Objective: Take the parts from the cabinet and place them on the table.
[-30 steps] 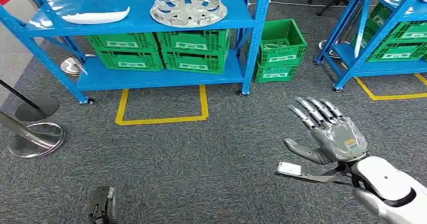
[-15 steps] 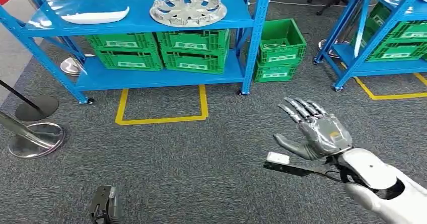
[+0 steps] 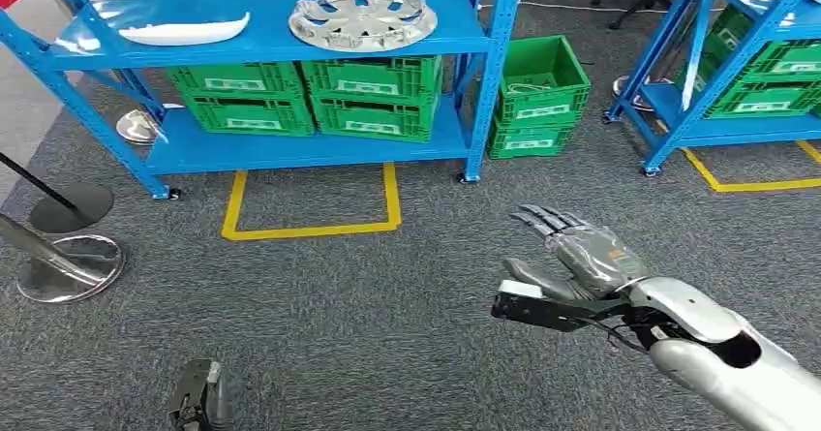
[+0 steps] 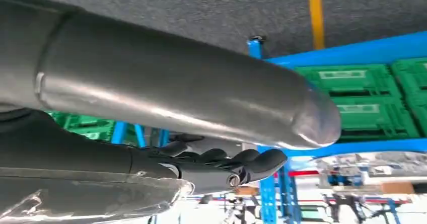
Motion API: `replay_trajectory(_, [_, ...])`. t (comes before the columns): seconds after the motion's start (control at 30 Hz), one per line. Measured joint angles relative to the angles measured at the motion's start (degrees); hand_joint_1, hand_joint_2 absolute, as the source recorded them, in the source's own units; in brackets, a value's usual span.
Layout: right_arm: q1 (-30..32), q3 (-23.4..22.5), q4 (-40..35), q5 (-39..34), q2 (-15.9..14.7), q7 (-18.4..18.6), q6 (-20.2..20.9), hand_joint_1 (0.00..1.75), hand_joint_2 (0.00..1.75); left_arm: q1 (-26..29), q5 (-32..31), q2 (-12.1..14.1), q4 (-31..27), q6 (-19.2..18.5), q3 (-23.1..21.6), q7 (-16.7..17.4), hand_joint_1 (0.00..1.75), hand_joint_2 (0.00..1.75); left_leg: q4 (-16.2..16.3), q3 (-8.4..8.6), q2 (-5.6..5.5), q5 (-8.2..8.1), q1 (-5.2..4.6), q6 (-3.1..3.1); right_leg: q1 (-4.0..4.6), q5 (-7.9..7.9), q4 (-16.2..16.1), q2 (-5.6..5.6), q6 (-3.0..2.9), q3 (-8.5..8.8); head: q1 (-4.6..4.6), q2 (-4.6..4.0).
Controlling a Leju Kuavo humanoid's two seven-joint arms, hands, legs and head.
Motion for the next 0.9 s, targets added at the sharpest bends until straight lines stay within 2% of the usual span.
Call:
replay_trajectory(0.13, [-0.12,-0.2,-0.61,2.34,-0.35,0.11,-0.9,0.0,0.0,0.27,-0.46,0.0,0.0,0.66,0.09,0.02,0.0,0.0,0.0,-0.01,0.0,0.0,-0.01,0.0,-0.01,0.0,0.0,0.02,0.0,-0.02,0.0,0.0])
replay_trajectory(0.33, [-0.14,-0.04,-2.1,9.96,-0.28,-0.39,-5.73,0.0,0.0,0.3,-1.44,0.0,0.0,1.81,0.15,0.59,0.0,0.0,0.0,-0.01,0.0,0.0,0.0,0.0,-0.01,0.0,0.0,0.01,0.0,-0.02,0.0,0.0])
replay_trajectory(0.63, [-0.48,1.03,-2.84,10.01,-0.06,-1.2,-5.66,0.0,0.0,0.29,-1.86,-0.18,0.0,2.93,1.09,-0.15,0.0,0.0,0.01,-0.02,0.0,0.02,-0.02,0.02,-0.02,0.03,-0.01,0.0,0.02,-0.01,-0.02,0.0])
replay_trajectory(0.67, [-0.45,1.14,-2.84,9.92,-0.06,-1.36,-5.66,0.0,0.0,0.26,-1.86,-0.17,0.0,2.97,1.14,-0.2,0.0,0.0,0.48,-0.14,-0.01,-0.2,-0.23,0.34,-0.39,0.15,-0.37,0.06,0.28,0.03,0.02,0.0])
replay_trajectory(0.7, [-0.42,1.25,-2.84,9.86,-0.06,-1.4,-5.7,0.0,0.0,0.25,-1.86,-0.17,0.0,3.01,1.18,-0.28,0.0,0.0,0.47,-0.24,0.0,-0.17,-0.23,0.72,-0.41,0.21,-0.33,0.1,0.49,-0.04,-0.09,0.0])
replay_trajectory(0.77, [-0.26,1.29,-2.89,9.75,-0.06,-1.55,-5.77,0.0,0.0,0.17,-1.93,-0.17,0.0,3.45,1.27,-0.33,0.0,0.0,0.38,-0.33,0.02,-0.08,-0.38,1.03,-0.5,0.41,-0.59,0.22,0.79,-0.12,-0.04,0.0])
replay_trajectory(0.83, [-0.02,1.29,-3.08,9.73,-0.07,-1.58,-5.86,0.0,0.0,0.06,-1.95,-0.46,-0.02,3.74,1.33,-0.39,0.0,0.0,-0.54,-0.02,0.32,0.34,-0.15,1.58,-0.25,1.42,0.04,0.2,1.36,-0.07,0.02,0.0])
replay_trajectory(0.87, [0.11,1.27,-3.15,9.68,-0.04,-1.55,-5.9,0.0,0.0,0.01,-1.95,-0.72,-0.02,3.74,1.38,-0.39,0.0,0.0,-1.1,0.39,0.55,0.68,0.29,1.78,-0.22,0.64,0.31,-0.41,1.33,-0.7,-0.09,0.0])
replay_trajectory(0.9, [-0.07,1.27,-3.17,9.62,-0.04,-1.58,-5.97,0.0,0.0,-0.1,-1.95,-0.63,-0.02,3.74,1.49,-0.41,0.0,0.0,-1.15,0.5,0.7,0.75,0.3,1.94,-0.07,-0.7,1.71,-1.98,1.41,-1.27,0.48,0.0])
